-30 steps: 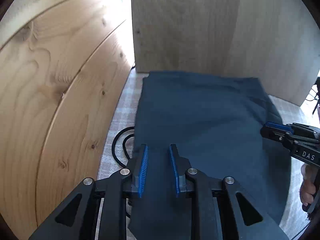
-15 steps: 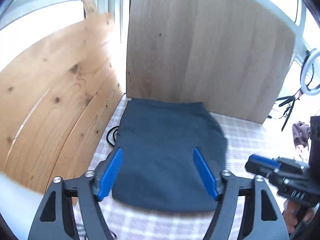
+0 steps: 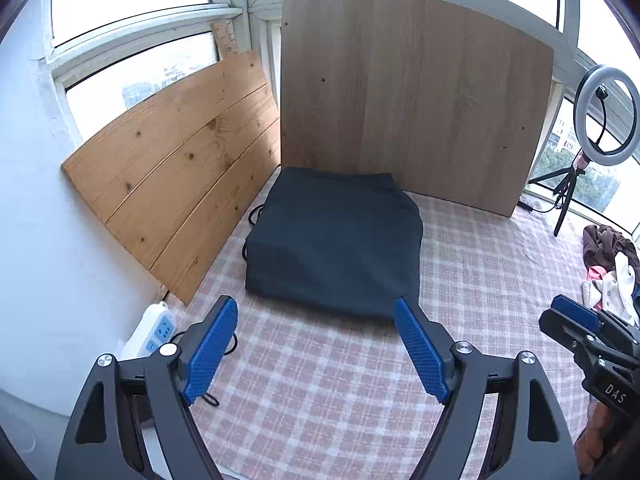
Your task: Fold clothes
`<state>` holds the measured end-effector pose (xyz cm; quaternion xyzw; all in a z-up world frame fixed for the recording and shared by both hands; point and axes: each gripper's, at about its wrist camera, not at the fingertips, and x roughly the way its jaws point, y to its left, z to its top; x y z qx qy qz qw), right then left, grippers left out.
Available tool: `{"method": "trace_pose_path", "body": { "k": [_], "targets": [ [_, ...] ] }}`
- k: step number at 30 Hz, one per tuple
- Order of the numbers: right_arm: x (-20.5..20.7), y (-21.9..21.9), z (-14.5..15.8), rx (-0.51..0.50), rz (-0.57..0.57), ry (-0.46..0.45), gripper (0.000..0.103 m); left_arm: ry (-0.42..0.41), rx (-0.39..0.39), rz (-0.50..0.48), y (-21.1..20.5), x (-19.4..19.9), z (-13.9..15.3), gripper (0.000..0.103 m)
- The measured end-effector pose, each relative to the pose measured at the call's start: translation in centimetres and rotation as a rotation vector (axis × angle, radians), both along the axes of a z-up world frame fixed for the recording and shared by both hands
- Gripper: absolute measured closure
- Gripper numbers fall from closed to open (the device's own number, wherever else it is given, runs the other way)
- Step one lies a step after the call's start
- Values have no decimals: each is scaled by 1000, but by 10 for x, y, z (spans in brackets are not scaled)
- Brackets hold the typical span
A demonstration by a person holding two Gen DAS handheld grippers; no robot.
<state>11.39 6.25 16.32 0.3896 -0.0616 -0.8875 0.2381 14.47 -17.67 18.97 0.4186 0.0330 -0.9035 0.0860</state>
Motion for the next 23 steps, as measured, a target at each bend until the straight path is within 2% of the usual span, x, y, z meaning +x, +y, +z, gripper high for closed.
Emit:
{"method": "trace_pose_path", "body": {
  "k": [3,6,14,19,23],
  "targets": [
    [19,13,6,19,-6,23,60,2,9,26,7,20,1,24],
    [33,26,9,28,-3,24,50,-4,34,44,14,39,3,24],
    [54,55,10,21,1,12,50,-8,57,113,29,74,8,24],
    [62,60,14,11,5,21,50,-1,97,147,24,86,11,23],
    [67,58,15,15,8,31,50,17,89,168,21,94,15,23]
  ]
}}
